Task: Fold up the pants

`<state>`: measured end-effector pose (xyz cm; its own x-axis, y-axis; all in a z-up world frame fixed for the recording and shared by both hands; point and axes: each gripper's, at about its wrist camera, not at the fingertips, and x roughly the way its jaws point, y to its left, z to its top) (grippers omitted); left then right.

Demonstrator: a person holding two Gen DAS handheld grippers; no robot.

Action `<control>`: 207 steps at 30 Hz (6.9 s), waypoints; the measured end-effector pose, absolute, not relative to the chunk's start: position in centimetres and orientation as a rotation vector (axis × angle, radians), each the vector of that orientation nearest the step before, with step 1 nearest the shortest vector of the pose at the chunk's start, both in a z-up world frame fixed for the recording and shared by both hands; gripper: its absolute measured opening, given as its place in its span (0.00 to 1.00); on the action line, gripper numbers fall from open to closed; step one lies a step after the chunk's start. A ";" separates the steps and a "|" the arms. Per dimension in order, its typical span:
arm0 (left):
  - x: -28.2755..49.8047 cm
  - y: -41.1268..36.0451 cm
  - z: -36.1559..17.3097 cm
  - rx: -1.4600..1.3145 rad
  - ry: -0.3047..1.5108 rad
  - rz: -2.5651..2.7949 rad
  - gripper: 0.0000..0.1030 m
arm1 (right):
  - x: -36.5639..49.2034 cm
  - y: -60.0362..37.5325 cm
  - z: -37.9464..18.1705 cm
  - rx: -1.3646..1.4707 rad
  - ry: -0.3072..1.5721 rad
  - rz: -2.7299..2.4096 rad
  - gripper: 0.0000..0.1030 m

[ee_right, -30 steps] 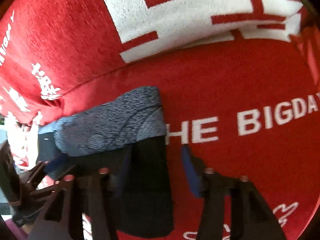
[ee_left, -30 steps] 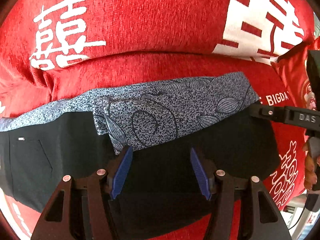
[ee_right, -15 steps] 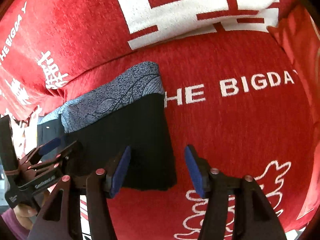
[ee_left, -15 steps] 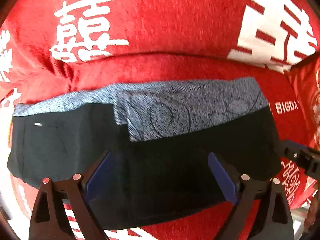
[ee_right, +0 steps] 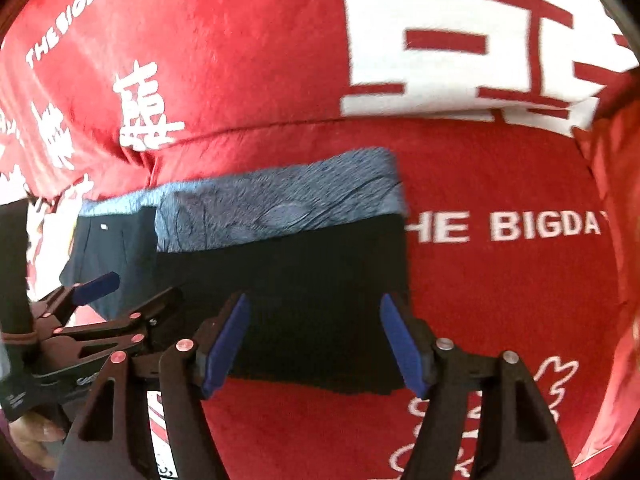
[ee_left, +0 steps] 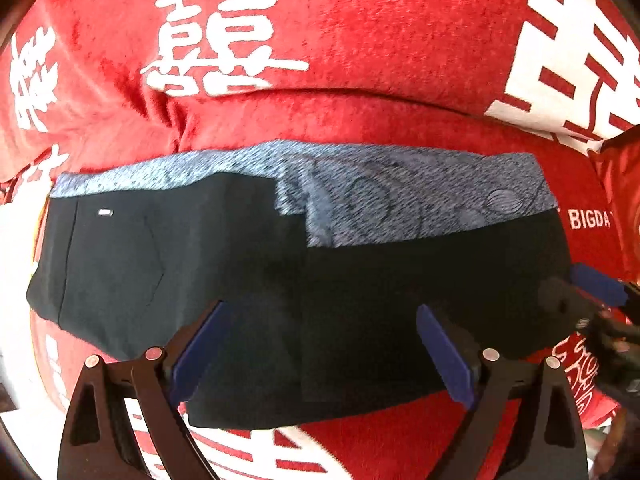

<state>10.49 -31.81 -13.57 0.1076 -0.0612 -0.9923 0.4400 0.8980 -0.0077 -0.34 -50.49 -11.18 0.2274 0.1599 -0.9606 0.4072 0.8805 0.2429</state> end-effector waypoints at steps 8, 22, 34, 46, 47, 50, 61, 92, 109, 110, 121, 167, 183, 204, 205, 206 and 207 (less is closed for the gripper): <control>10.1 -28.4 -13.6 0.321 1.445 -0.383 0.93 | 0.0 -47.9 -11.8 0.389 1.391 -0.276 0.75; 11.3 -21.3 -13.5 0.220 1.480 -0.387 0.93 | -0.7 -43.8 -11.2 0.366 1.446 -0.328 0.76; 12.4 -14.5 -14.6 0.132 1.524 -0.288 0.93 | 3.0 -35.9 -11.1 0.308 1.467 -0.172 0.76; 15.0 -4.9 -14.7 -0.053 1.466 -0.154 0.93 | 3.9 -30.2 -13.2 0.313 1.541 -0.068 0.76; 15.2 -4.1 -14.6 -0.071 1.454 -0.145 0.93 | 3.8 -30.0 -13.0 0.320 1.531 -0.059 0.76; 15.8 -1.3 -14.5 -0.163 1.406 -0.135 0.92 | 3.9 -29.0 -12.2 0.359 1.506 0.018 0.76; 16.5 4.3 -17.7 -0.570 1.375 -0.271 0.93 | 6.0 -22.2 -12.2 0.350 1.503 0.193 0.76; 18.9 -3.8 -16.0 0.029 1.217 -0.248 0.36 | 12.7 -25.7 -8.2 0.411 1.405 0.182 0.76; 14.1 -10.1 -14.9 0.532 0.997 -0.255 0.36 | 28.3 -7.3 -10.9 -0.010 1.795 0.644 0.81; 14.2 -10.1 -15.1 0.532 0.997 -0.254 0.36 | 28.1 -7.0 -11.8 -0.043 1.822 0.628 0.81; 12.1 -13.8 -10.2 0.543 0.921 -0.379 0.36 | 26.1 -17.5 -10.2 0.322 1.688 0.597 0.16; 1.5 -32.6 -8.9 0.629 1.003 -0.631 0.66 | -3.6 -53.9 -13.4 0.879 1.317 0.028 0.23; 7.3 -27.1 -14.6 0.353 1.278 -0.451 0.79 | -3.1 -50.0 -7.6 0.559 1.295 -0.224 0.30; 7.5 -26.2 -13.9 0.412 1.339 -0.543 0.88 | -2.3 -45.7 -10.5 0.561 1.420 -0.294 0.47; 7.6 -25.9 -13.7 0.414 1.341 -0.548 0.88 | -2.4 -45.4 -10.3 0.564 1.419 -0.299 0.47; 7.7 -25.7 -13.6 0.414 1.342 -0.551 0.88 | -2.4 -45.1 -10.2 0.569 1.418 -0.303 0.47; 7.8 -25.4 -13.5 0.415 1.342 -0.555 0.88 | -2.5 -44.8 -9.9 0.576 1.416 -0.309 0.48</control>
<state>7.79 -25.43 -13.48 0.1314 -0.1378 -0.9817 0.5961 0.8022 -0.0329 -2.54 -44.76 -9.94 0.1465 0.1337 -0.9801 0.5298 0.8261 0.1919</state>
